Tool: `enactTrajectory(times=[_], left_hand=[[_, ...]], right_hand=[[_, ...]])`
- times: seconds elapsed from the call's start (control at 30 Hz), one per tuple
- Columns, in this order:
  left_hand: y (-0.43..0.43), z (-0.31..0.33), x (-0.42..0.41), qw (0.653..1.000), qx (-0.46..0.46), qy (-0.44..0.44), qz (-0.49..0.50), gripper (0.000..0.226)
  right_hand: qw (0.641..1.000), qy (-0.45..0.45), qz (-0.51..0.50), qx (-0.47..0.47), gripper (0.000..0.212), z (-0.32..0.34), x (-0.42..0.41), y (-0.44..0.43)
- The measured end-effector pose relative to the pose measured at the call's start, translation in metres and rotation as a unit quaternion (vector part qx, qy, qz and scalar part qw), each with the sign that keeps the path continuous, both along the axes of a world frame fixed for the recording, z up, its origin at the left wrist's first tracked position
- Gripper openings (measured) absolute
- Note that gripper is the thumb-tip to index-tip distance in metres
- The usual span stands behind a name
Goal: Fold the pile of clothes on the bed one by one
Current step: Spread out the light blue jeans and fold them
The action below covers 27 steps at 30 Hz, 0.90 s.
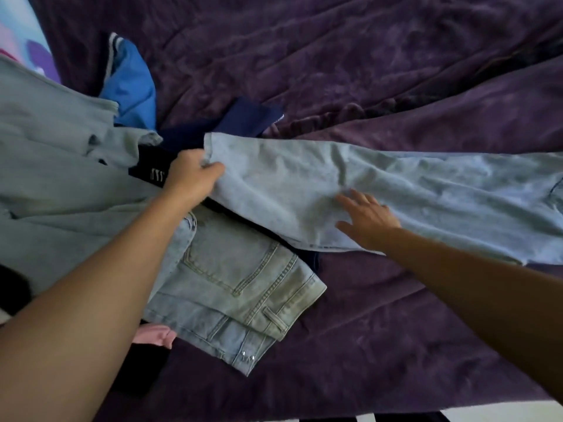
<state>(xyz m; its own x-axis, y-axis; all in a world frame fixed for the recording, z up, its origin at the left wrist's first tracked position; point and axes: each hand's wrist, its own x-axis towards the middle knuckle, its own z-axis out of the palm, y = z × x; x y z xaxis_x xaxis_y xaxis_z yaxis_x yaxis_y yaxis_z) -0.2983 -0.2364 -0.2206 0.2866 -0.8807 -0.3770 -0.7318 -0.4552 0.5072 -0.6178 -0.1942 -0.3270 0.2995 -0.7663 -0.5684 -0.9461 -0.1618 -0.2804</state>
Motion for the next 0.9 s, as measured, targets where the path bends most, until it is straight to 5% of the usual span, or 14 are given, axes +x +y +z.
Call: enactTrajectory(times=[0.13,0.27,0.37,0.5,0.7,0.9], left_hand=[[-0.007,0.043,-0.087,0.972,-0.089,-0.067,-0.205,0.019],[0.017,0.026,-0.213,0.954,-0.104,-0.064,-0.275,0.015],[0.043,-0.025,-0.286,0.958,0.039,0.012,-0.283,0.033],[0.086,-0.090,-0.324,0.910,0.231,0.009,-0.343,0.070],[0.100,-0.100,-0.361,0.915,0.152,-0.138,-0.347,0.044],[0.099,-0.097,-0.464,0.913,0.052,-0.118,-0.386,0.042]], right_hand=[[0.991,-0.029,-0.129,-0.020,0.061,0.015,-0.058,0.023],[0.981,-0.018,-0.190,-0.038,0.060,0.020,-0.113,0.049],[0.971,-0.006,-0.238,-0.037,0.059,0.015,-0.147,0.066],[0.974,-0.050,-0.219,-0.022,0.050,-0.006,-0.179,0.085],[0.954,-0.158,-0.249,-0.046,0.026,-0.001,-0.235,0.072],[0.899,-0.015,-0.391,-0.197,0.036,0.033,-0.412,0.016]])
